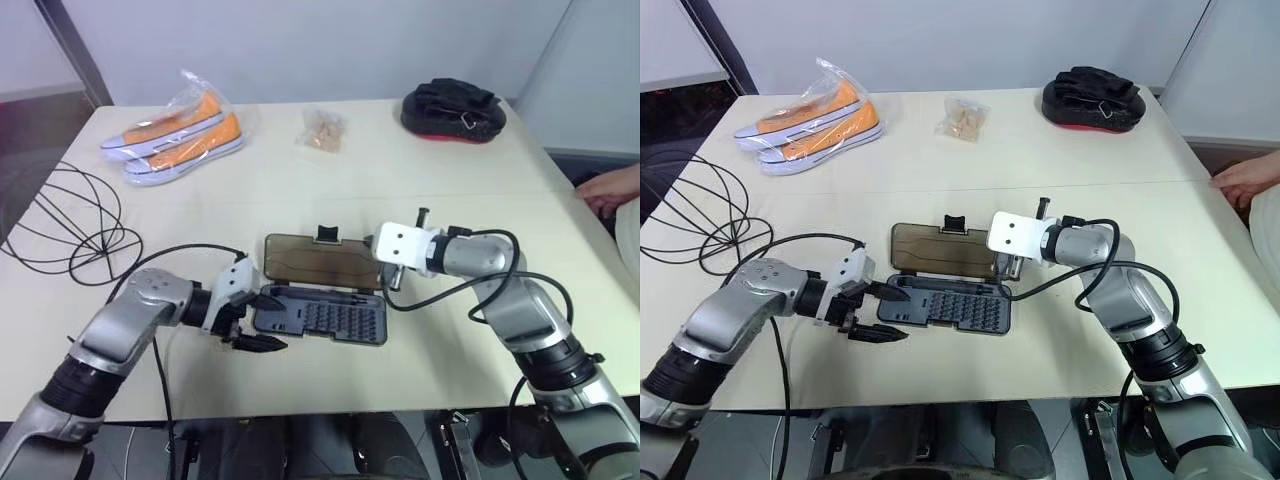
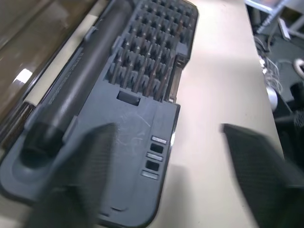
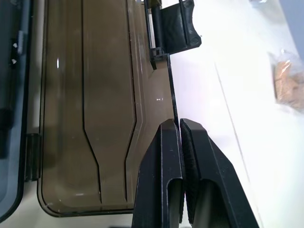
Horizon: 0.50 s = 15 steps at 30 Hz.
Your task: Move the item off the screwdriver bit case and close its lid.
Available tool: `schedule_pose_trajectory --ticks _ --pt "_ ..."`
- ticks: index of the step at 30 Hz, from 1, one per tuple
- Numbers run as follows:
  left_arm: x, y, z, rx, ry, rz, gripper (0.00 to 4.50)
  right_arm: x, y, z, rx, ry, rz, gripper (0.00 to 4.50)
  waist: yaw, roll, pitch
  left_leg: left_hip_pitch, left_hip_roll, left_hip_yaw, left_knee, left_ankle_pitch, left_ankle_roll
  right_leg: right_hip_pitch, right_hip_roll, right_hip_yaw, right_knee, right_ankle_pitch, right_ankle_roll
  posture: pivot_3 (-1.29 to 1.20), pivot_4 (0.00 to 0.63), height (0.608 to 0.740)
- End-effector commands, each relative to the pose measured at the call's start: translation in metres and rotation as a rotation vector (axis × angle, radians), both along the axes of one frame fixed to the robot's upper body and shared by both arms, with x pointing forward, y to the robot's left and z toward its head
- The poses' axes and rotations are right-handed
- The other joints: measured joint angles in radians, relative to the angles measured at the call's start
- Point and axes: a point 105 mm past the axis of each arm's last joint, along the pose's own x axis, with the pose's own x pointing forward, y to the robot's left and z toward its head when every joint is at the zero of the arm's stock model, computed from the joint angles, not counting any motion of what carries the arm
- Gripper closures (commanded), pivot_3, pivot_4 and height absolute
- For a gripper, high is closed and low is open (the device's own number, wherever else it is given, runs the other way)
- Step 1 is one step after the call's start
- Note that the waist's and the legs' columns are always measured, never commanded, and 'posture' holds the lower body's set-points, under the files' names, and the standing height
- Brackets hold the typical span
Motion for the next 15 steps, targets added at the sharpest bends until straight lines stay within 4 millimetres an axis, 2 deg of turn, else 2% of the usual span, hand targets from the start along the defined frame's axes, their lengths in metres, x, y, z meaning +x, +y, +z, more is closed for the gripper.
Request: schedule_pose_trajectory --ticks 1,4,8,9,11,15 --pt "0.008 0.006 0.050 -0.142 -0.009 0.063 0.65 0.000 -0.002 0.016 0.010 -0.075 0.010 4.50 0.000 -0.001 0.000 -0.001 0.000 0.000 0.000 0.000 0.000 -0.001 0.000 0.000 0.000 0.000 0.000 0.00 0.150 0.740" --pt "0.024 0.015 0.090 -0.297 -0.008 0.153 0.65 -0.003 -0.003 0.015 0.004 -0.080 0.024 4.50 0.002 -0.003 0.002 -0.006 0.000 -0.003 0.002 0.000 0.000 -0.005 0.000 -0.002 0.000 0.000 0.000 0.00 0.150 0.740" --pt "0.058 0.026 0.125 -0.437 -0.039 0.300 0.65 -0.007 -0.003 0.013 -0.007 -0.078 0.046 4.50 0.004 -0.003 0.002 -0.007 -0.001 -0.003 0.002 0.000 -0.001 -0.005 -0.001 -0.002 -0.001 0.000 0.000 0.00 0.150 0.740" --pt "0.066 0.027 0.128 -0.449 -0.057 0.331 0.88 -0.007 -0.002 0.013 -0.008 -0.077 0.049 4.50 0.004 -0.003 0.002 -0.007 -0.001 -0.003 0.002 0.000 -0.001 -0.005 0.000 -0.002 -0.001 0.000 0.000 0.00 0.150 0.740" --pt "0.085 0.030 0.122 -0.386 -0.149 0.390 1.50 -0.008 -0.002 0.013 -0.016 -0.081 0.057 4.50 0.003 -0.003 0.002 -0.008 -0.002 -0.003 0.001 0.000 -0.001 -0.005 -0.001 -0.002 -0.001 0.000 0.000 0.00 0.150 0.740" --pt "0.109 0.023 0.101 -0.257 -0.256 0.399 3.67 -0.011 0.000 0.017 -0.021 -0.098 0.074 4.50 0.002 -0.003 0.002 -0.009 -0.002 -0.002 0.000 0.002 -0.004 -0.007 -0.001 -0.002 -0.001 0.000 0.000 0.00 0.150 0.740"
